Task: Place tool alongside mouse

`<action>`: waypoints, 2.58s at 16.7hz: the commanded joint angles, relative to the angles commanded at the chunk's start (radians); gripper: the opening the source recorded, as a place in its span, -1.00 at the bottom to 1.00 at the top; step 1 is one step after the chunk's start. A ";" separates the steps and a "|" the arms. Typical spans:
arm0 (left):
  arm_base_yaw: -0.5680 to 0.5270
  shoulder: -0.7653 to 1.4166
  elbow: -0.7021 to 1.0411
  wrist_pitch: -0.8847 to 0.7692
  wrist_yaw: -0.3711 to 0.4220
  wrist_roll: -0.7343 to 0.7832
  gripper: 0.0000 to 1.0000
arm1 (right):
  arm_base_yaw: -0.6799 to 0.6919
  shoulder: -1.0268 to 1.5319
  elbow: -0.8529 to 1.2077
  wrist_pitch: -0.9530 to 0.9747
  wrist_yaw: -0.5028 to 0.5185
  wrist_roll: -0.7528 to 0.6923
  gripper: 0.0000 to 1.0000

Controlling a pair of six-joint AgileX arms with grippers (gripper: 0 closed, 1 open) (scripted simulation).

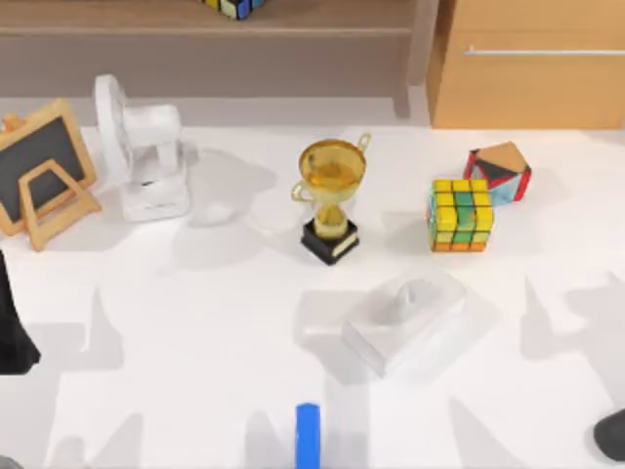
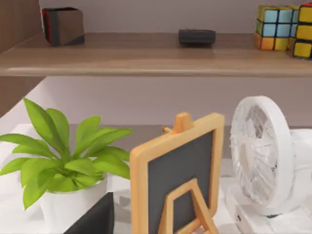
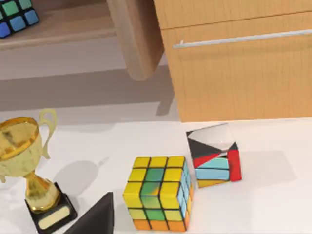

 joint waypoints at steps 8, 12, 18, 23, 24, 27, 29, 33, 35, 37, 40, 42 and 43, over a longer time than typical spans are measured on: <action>0.000 0.000 0.000 0.000 0.000 0.000 1.00 | 0.461 0.739 0.512 -0.370 -0.057 0.467 1.00; 0.000 0.000 0.000 0.000 0.000 0.000 1.00 | 0.642 1.108 0.762 -0.558 -0.094 0.672 1.00; 0.000 0.000 0.000 0.000 0.000 0.000 1.00 | 0.792 1.517 1.049 -0.766 -0.067 0.840 1.00; 0.000 0.000 0.000 0.000 0.000 0.000 1.00 | 0.818 1.668 1.167 -0.838 -0.016 0.871 1.00; 0.000 0.000 0.000 0.000 0.000 0.000 1.00 | 0.818 1.675 1.172 -0.841 -0.012 0.871 1.00; 0.000 0.000 0.000 0.000 0.000 0.000 1.00 | 0.818 1.675 1.172 -0.841 -0.012 0.871 1.00; 0.000 0.000 0.000 0.000 0.000 0.000 1.00 | 0.813 1.672 1.169 -0.839 -0.014 0.871 1.00; 0.000 0.000 0.000 0.000 0.000 0.000 1.00 | 0.817 1.706 1.132 -0.771 -0.012 0.870 1.00; 0.000 0.000 0.000 0.000 0.000 0.000 1.00 | 0.818 1.733 1.100 -0.706 -0.012 0.872 1.00; 0.000 0.000 0.000 0.000 0.000 0.000 1.00 | 0.818 1.752 1.077 -0.669 -0.011 0.872 1.00; 0.000 0.000 0.000 0.000 0.000 0.000 1.00 | 0.818 1.753 1.075 -0.666 -0.011 0.872 1.00; 0.000 0.000 0.000 0.000 0.000 0.000 1.00 | 0.818 1.753 1.075 -0.666 -0.011 0.872 0.85; 0.000 0.000 0.000 0.000 0.000 0.000 1.00 | 0.818 1.753 1.075 -0.666 -0.011 0.872 0.70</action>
